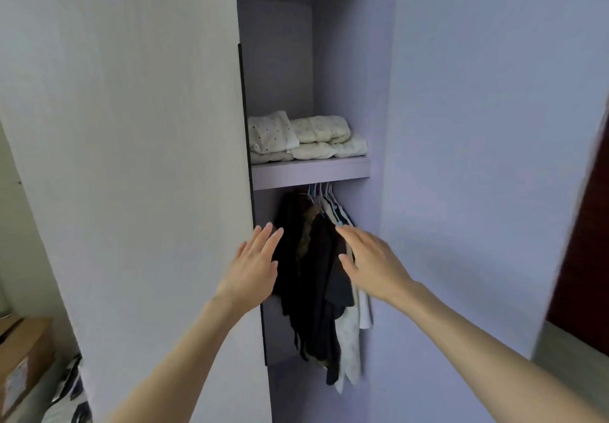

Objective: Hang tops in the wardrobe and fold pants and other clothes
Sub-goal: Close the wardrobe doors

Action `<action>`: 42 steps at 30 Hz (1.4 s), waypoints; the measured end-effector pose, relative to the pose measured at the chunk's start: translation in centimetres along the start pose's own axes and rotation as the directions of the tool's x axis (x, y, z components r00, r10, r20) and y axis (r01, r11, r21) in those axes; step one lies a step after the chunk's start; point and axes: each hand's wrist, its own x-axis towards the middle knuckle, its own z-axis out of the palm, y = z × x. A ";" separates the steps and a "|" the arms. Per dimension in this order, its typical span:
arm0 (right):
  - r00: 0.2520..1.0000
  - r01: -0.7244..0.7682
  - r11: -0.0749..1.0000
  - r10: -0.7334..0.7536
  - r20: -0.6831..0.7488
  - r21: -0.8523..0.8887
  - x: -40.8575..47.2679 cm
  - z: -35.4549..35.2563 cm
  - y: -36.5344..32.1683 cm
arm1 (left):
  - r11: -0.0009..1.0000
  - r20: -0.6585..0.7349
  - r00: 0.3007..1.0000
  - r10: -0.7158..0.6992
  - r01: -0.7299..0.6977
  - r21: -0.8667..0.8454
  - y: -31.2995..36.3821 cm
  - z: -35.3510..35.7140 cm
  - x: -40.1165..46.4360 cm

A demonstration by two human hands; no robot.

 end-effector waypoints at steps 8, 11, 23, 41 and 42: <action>0.974 -0.167 0.950 0.118 -0.192 -0.264 -10.0 -10.1 9.5 | 0.910 -0.139 0.911 0.389 -0.403 -0.094 14.6 3.2 0.3; 0.925 -0.299 0.925 0.220 -0.311 -0.235 -12.6 -12.6 12.1 | 0.881 -0.166 0.879 0.448 -0.465 -0.088 19.2 3.9 1.4; 0.889 -0.312 0.862 0.414 -0.198 0.400 -15.5 -14.5 22.0 | 0.888 -0.189 0.899 0.395 -0.426 -0.172 33.6 9.9 3.1; 0.943 0.313 0.932 -0.284 -0.172 0.182 -7.0 -7.6 11.1 | 0.996 -0.340 0.936 -0.088 0.078 -0.045 20.4 6.0 -1.1; 0.933 0.345 0.929 -0.325 -0.155 0.131 -5.9 -6.6 10.2 | 0.990 -0.340 0.930 -0.139 0.134 -0.037 18.8 5.8 -1.3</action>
